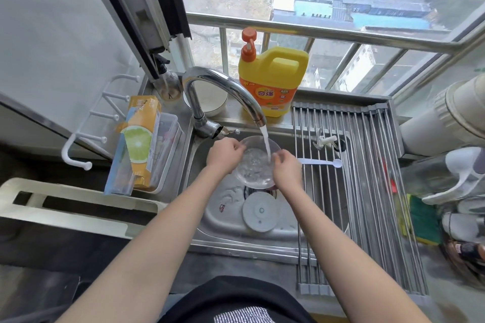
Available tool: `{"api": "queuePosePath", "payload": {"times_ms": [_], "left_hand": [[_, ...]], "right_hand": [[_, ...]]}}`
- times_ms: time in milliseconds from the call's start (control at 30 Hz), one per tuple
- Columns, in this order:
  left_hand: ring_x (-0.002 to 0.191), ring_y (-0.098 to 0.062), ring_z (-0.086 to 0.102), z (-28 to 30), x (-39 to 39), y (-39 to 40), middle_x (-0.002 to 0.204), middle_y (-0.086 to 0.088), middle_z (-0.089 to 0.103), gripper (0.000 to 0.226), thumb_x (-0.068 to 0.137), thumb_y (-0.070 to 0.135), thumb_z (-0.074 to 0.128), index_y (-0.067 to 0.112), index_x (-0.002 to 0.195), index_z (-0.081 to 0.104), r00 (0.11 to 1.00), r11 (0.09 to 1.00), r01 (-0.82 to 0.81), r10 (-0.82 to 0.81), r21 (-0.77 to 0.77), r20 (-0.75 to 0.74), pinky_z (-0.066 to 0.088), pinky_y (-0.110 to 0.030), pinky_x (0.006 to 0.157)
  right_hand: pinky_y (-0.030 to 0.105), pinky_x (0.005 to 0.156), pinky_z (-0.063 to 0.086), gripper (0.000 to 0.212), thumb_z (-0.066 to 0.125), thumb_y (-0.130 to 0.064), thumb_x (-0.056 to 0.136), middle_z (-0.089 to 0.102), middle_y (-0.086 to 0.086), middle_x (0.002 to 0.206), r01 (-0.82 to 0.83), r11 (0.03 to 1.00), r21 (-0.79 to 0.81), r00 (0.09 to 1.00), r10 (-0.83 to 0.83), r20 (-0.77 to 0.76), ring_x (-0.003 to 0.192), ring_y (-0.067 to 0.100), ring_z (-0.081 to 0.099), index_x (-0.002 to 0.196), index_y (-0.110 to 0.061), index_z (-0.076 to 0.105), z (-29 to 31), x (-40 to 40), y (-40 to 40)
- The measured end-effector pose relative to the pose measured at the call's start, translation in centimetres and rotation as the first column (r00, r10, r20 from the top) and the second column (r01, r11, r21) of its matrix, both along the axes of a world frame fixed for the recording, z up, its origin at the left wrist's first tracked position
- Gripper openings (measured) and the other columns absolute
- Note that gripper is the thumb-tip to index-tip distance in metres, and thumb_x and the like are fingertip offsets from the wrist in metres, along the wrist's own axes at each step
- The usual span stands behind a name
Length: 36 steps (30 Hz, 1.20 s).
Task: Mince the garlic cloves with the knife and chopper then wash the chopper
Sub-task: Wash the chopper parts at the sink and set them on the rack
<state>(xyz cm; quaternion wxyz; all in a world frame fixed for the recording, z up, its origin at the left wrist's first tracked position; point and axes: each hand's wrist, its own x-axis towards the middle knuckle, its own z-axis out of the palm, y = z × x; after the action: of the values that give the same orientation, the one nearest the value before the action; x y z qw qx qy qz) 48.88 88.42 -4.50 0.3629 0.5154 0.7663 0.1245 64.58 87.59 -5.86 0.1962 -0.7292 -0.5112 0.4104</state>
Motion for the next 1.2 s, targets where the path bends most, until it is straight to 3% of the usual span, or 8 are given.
{"api": "queuePosePath", "payload": {"times_ms": [100,200,300,433,633,767,1000,1200], "left_hand": [[0.094,-0.028,0.060,-0.1,0.4,-0.4,0.112,-0.004,0.057,0.039,0.085,-0.005,0.047,0.016,0.114,0.062,0.895,0.946,-0.246,0.305,-0.212,0.324,0.057,-0.039,0.060],[0.083,-0.031,0.063,-0.6,0.3,-1.2,0.098,-0.011,0.055,0.063,0.078,-0.023,0.032,0.014,0.124,0.053,0.822,0.882,-0.216,0.396,-0.419,0.410,0.057,-0.048,0.060],[0.064,-0.027,0.065,-1.2,-0.2,-1.7,0.086,-0.009,0.058,0.057,0.082,-0.018,0.036,0.021,0.114,0.062,0.888,0.908,-0.165,0.306,-0.384,0.343,0.057,-0.048,0.052],[0.076,-0.024,0.067,-1.5,-0.1,-2.0,0.099,-0.012,0.069,0.014,0.091,0.016,0.060,0.014,0.100,0.070,0.933,0.941,-0.116,0.212,-0.317,0.289,0.058,-0.037,0.070],[0.096,-0.034,0.064,-1.1,-0.7,-1.8,0.112,-0.013,0.056,0.029,0.094,0.014,0.055,0.004,0.121,0.051,0.772,0.849,-0.278,0.476,-0.449,0.421,0.057,-0.045,0.062],[0.070,-0.035,0.066,-1.4,-0.3,-2.1,0.109,-0.020,0.055,0.034,0.092,-0.011,0.040,0.001,0.123,0.049,0.736,0.815,-0.257,0.514,-0.520,0.441,0.058,-0.039,0.048],[0.084,-0.023,0.063,-1.7,-0.6,-1.4,0.115,-0.009,0.059,0.064,0.075,-0.023,0.053,0.023,0.119,0.049,0.785,0.857,-0.215,0.437,-0.469,0.438,0.057,-0.038,0.080],[0.097,-0.027,0.064,-3.1,-0.5,-1.5,0.130,-0.016,0.054,0.068,0.084,-0.015,0.052,0.016,0.143,0.037,0.474,0.784,-0.436,0.618,-0.443,0.627,0.055,-0.034,0.073]], "right_hand": [[0.024,0.056,0.054,0.022,0.040,-0.017,0.100,0.057,0.012,0.105,0.081,0.994,-0.075,0.993,-0.087,-0.078,0.088,0.028,0.059,0.113,-0.009,0.056,-0.4,-0.4,-0.8],[0.028,0.048,0.052,0.028,0.045,-0.011,0.094,0.051,0.004,0.102,-0.006,0.987,-0.163,0.988,-0.019,-0.153,0.082,0.027,0.059,0.121,-0.018,0.047,-0.3,-0.5,-1.2],[0.033,0.063,0.045,0.039,0.051,-0.007,0.085,0.055,0.002,0.095,-0.255,0.966,-0.034,0.961,0.257,0.097,0.083,0.028,0.057,0.119,-0.024,0.046,-0.2,-0.6,0.0],[0.043,0.073,0.056,0.009,0.065,-0.013,0.087,0.068,0.010,0.089,-0.448,0.882,-0.148,0.871,0.468,0.149,0.080,0.030,0.065,0.088,-0.021,0.062,0.5,-0.8,2.0],[0.041,0.067,0.050,0.029,0.044,-0.028,0.099,0.063,0.019,0.093,-0.234,0.971,-0.043,0.948,0.238,0.213,0.083,0.037,0.059,0.089,-0.005,0.059,0.1,-1.1,1.7],[0.049,0.073,0.055,0.021,0.035,-0.021,0.098,0.061,0.017,0.097,-0.145,0.985,-0.092,0.983,0.154,0.100,0.085,0.040,0.061,0.091,-0.009,0.051,-0.1,-1.0,0.9],[0.049,0.074,0.056,0.022,0.053,-0.025,0.091,0.059,0.003,0.104,-0.216,0.970,-0.115,0.976,0.218,0.009,0.089,0.031,0.062,0.112,-0.019,0.050,0.1,-0.1,1.3],[0.046,0.053,0.059,0.032,0.033,-0.005,0.094,0.056,0.009,0.109,0.264,0.954,-0.144,0.929,-0.291,-0.227,0.072,0.033,0.065,0.110,-0.027,0.049,-0.8,-1.7,-0.6]]}}
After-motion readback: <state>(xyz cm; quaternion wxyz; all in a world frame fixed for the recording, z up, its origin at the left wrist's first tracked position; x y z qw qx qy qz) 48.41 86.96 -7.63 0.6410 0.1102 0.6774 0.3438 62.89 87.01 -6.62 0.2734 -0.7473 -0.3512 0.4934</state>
